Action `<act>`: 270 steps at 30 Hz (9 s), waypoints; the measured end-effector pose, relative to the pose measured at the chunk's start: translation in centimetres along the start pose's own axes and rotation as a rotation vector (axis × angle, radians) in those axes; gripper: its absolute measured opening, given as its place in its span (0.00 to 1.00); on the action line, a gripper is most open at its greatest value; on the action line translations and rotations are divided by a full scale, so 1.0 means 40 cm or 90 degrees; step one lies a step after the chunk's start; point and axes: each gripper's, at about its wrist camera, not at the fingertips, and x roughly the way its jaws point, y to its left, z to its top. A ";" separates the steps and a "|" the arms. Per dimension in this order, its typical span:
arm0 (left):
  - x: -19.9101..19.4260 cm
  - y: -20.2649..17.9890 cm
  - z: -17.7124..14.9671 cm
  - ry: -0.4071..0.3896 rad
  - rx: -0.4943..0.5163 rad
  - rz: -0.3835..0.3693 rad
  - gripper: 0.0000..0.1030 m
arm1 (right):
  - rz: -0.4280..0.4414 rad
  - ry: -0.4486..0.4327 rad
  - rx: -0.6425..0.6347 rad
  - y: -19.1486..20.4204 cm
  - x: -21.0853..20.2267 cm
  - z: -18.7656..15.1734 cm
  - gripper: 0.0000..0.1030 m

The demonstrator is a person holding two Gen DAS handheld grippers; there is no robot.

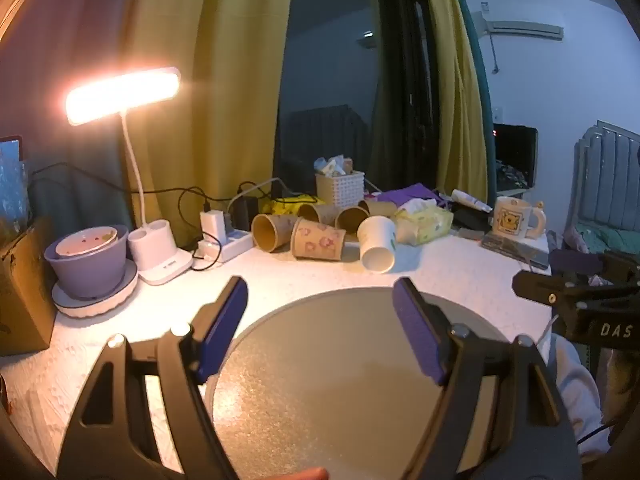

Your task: Flip cup upright

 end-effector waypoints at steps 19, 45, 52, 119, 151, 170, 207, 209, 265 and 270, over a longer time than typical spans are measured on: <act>-0.004 -0.018 0.003 -0.001 0.001 -0.006 0.74 | -0.001 -0.002 0.003 -0.003 -0.003 0.002 0.74; -0.014 -0.002 0.002 -0.004 -0.018 -0.055 0.74 | -0.005 -0.015 0.010 -0.016 -0.015 0.010 0.74; -0.013 -0.010 0.000 -0.002 -0.015 -0.062 0.74 | -0.005 -0.026 0.010 -0.010 -0.021 0.010 0.74; 0.710 -0.247 0.148 0.335 0.091 -0.059 0.74 | 0.071 0.060 0.058 -0.285 0.464 0.181 0.74; 0.447 -0.153 0.098 0.289 0.049 -0.096 0.56 | 0.107 0.046 0.037 -0.166 0.292 0.160 0.74; 0.089 -0.034 0.044 0.103 0.024 -0.117 0.56 | 0.213 0.030 0.030 0.032 0.049 0.165 0.74; -0.036 -0.090 -0.011 -0.026 0.073 -0.215 0.56 | 0.450 0.092 0.154 0.064 0.056 0.131 0.74; -0.037 -0.095 -0.013 -0.025 0.078 -0.219 0.56 | 0.455 0.097 0.156 0.063 0.065 0.132 0.74; 0.152 0.121 -0.065 0.201 -0.167 0.018 0.73 | 0.144 0.079 -0.094 0.180 0.286 0.060 0.69; 0.152 0.122 -0.065 0.201 -0.167 0.017 0.73 | 0.149 0.088 -0.091 0.174 0.274 0.050 0.75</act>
